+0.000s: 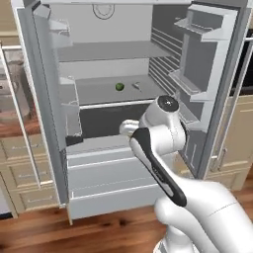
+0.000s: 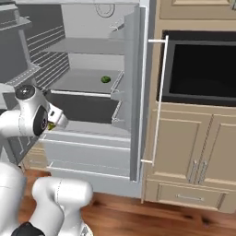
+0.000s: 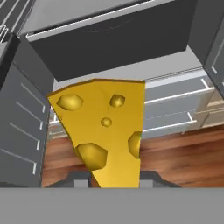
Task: Take the cheese, fish, and avocado from the fridge and place them on the plate on the dining counter to create an appetizer plate.
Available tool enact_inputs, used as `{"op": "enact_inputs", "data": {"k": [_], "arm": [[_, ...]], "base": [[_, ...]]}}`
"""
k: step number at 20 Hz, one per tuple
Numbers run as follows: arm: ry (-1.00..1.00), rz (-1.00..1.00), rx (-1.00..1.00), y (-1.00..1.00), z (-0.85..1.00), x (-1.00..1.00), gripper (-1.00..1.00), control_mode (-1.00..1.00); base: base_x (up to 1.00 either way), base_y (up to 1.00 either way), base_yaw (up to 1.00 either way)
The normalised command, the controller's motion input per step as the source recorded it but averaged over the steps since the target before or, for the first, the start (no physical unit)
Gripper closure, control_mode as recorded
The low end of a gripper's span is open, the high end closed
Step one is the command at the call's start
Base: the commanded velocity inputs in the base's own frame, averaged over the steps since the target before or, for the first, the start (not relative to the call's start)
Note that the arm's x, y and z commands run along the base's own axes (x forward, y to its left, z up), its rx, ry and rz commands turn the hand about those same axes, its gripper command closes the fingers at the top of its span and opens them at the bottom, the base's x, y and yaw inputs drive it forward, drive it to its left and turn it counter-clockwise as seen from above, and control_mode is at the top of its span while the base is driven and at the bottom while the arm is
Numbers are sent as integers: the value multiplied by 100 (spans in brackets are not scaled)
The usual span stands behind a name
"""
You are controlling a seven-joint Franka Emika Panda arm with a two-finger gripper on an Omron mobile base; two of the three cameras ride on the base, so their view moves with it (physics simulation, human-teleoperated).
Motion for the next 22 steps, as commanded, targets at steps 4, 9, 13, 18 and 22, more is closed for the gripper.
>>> {"op": "enact_inputs", "data": {"k": [4,9,13,18,22], "arm": [[0,0,0,0,0,0,100,100],[0,0,0,0,0,0,100,100],[0,0,0,0,0,0,100,100],[0,0,0,0,0,0,100,100],[0,0,0,0,0,0,100,100]], "base": [[-77,13,-67],[-43,0,-92],[-45,0,-92],[-50,1,-90],[-40,1,-88]]}}
